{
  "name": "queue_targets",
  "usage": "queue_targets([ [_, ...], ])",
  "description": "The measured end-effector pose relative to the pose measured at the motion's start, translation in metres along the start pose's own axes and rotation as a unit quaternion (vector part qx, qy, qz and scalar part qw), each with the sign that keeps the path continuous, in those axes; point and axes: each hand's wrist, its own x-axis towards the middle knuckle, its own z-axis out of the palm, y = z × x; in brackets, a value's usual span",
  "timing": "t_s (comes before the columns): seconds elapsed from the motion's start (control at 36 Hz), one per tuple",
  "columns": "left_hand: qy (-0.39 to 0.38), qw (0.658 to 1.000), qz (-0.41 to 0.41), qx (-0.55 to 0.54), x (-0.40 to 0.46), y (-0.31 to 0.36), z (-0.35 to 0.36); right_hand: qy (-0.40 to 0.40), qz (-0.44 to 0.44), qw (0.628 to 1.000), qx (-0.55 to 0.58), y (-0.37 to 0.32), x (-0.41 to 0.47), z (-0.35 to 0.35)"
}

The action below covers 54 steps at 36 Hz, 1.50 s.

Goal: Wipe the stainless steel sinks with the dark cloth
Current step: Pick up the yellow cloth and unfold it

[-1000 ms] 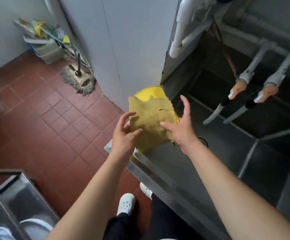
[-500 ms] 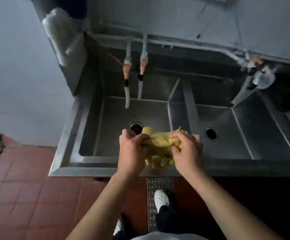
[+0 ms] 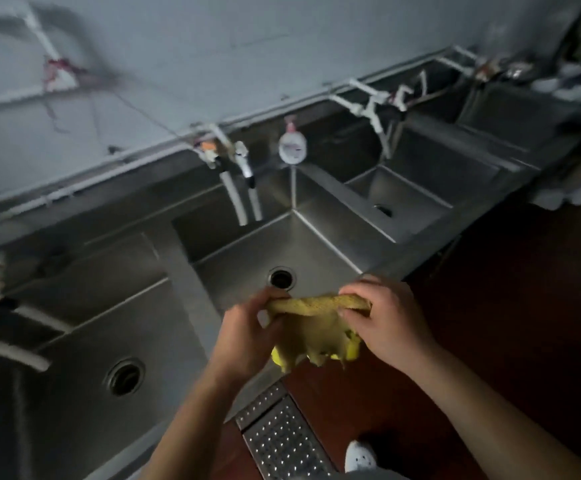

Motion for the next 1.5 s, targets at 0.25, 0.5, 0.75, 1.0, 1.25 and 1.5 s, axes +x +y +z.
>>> queue_targets([
  [0.25,-0.081,0.984,0.022,-0.157,0.106,0.096,0.155,0.016,0.121,0.992,0.042,0.161,0.018,-0.119],
  [0.5,-0.183,0.963,0.068,-0.186,0.226,0.174,0.267,0.103,0.204,0.972,0.048,0.281,0.053,-0.189],
  [0.75,-0.269,0.933,0.085,-0.224,0.381,0.24,0.406,0.168,0.29,0.942,0.004,0.41,0.121,-0.253],
  [1.0,-0.373,0.876,0.103,-0.287,0.481,0.35,0.525,0.272,0.38,0.883,-0.044,0.496,0.154,-0.346],
  [1.25,-0.458,0.836,0.092,-0.288,0.537,0.416,0.668,0.328,0.418,0.847,-0.016,0.621,0.153,-0.411],
  [1.5,-0.413,0.879,0.036,-0.234,0.623,0.481,0.771,0.264,0.388,0.883,0.026,0.779,0.211,-0.481],
])
